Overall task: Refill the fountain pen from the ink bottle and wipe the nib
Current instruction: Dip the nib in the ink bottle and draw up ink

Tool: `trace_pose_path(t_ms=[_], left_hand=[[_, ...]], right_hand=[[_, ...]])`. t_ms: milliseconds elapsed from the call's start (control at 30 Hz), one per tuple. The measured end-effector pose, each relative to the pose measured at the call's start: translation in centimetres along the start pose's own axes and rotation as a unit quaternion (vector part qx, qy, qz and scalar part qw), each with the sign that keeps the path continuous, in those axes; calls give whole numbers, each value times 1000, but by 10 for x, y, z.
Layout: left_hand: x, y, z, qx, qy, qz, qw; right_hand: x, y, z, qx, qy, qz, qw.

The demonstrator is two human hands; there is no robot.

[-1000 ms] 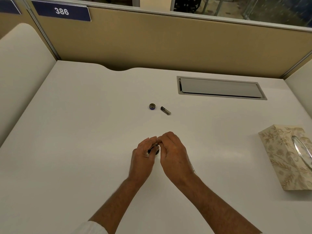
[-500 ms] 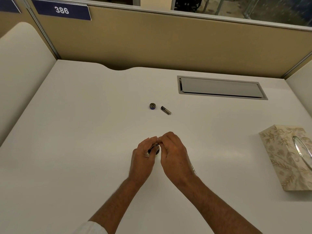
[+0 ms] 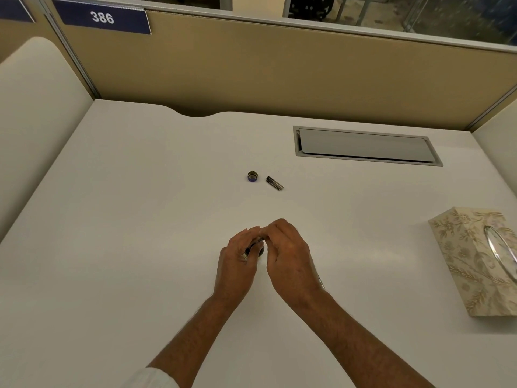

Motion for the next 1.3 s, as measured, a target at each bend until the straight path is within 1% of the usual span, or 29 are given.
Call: trace_pose_path(t_ms=[100,267,567,700,767,900,1300], left_hand=[[-1,3,-1,3,5,-1,1000],[-1,7,1,10,6,-5,1000],[0,5,0,2,3,5,1000],[-1,4,0,1,5,1,1000],[-2,5,1,5,8,-4,1000],[-3,6,2,9,12,-3,1000],[-3,0,-1,-2,9,-2,1000]], right_hand=[[1,0,2,0,1,0,1000],[-1,13,4,55,18,-8,998],[-2,4,4,15,21,4,1000],[0,0,4,-2,10,1,1000],[-2,0,4,5,17,6,1000],[-4,11,5,52,26,-5,998],[-2,-2,3,6,20,-5,1000]])
Point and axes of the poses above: each hand's wrist, its own z-axis away from the middle knuckle, its own x-axis out of the palm, y = z × x, the point moved 9 cm from there along -z, towards the middle knuckle, and after that the axes turned 10 degrees about z, right-handed, at the moved point
